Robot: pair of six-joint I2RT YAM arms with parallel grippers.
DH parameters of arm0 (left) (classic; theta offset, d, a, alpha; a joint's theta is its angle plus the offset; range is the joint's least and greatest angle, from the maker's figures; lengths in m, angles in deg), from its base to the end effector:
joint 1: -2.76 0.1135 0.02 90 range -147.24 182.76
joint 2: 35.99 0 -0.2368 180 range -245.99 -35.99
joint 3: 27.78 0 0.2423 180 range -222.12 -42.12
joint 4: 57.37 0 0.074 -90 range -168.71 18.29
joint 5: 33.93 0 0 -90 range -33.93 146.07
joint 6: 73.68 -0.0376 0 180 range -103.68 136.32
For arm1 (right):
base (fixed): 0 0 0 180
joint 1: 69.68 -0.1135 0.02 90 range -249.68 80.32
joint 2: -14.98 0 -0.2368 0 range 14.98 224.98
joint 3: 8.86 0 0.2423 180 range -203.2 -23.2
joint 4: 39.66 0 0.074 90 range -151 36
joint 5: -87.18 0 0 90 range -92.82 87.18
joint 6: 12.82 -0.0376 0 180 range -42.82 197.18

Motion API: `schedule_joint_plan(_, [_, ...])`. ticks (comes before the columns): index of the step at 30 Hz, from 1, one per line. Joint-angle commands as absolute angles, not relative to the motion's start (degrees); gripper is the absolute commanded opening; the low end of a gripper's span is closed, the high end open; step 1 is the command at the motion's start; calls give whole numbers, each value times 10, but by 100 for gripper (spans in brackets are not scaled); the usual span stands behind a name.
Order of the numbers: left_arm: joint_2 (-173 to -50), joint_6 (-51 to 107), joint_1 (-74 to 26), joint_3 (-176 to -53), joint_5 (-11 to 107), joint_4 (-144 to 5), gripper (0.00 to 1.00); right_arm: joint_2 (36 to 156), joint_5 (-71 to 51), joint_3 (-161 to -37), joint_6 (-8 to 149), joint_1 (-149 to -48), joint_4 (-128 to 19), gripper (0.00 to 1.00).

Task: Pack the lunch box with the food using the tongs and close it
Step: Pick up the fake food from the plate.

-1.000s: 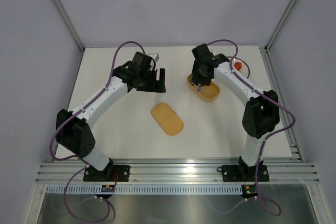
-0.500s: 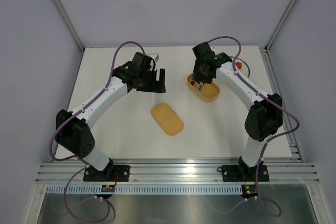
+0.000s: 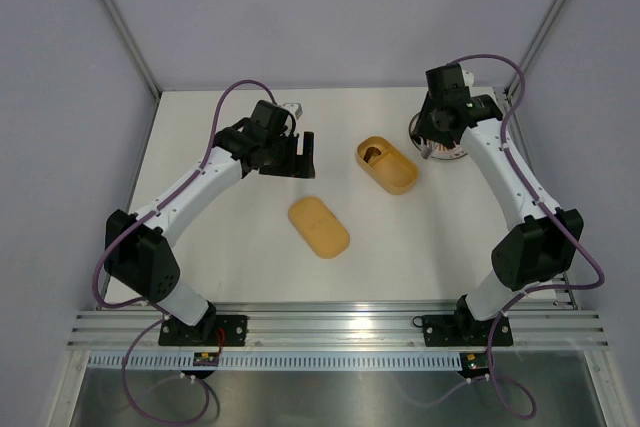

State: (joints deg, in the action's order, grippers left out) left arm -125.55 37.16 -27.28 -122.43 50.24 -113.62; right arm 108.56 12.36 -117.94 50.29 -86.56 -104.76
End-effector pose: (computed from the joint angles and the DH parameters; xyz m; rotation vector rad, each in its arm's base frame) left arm 0.2832 -0.1682 0.2850 0.2478 2.5146 -0.4988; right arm 0.3280 0.0892 0.3306 0.3258 2.3744 0.0323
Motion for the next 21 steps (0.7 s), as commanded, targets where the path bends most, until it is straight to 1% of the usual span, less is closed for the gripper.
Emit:
schedule_joint_plan(1, [-1229, 366, -269, -1228, 492, -1119, 82, 1052, 100, -1170, 545, -829, -1047, 43])
schedule_joint_plan(10, [-1240, 366, -269, -1236, 482, -1124, 82, 1084, 47, -1165, 592, -765, -1058, 43])
schedule_joint_plan(21, [-1250, 359, -269, -1241, 493, -1132, 82, 1154, 51, -1204, 626, -750, -1076, 45])
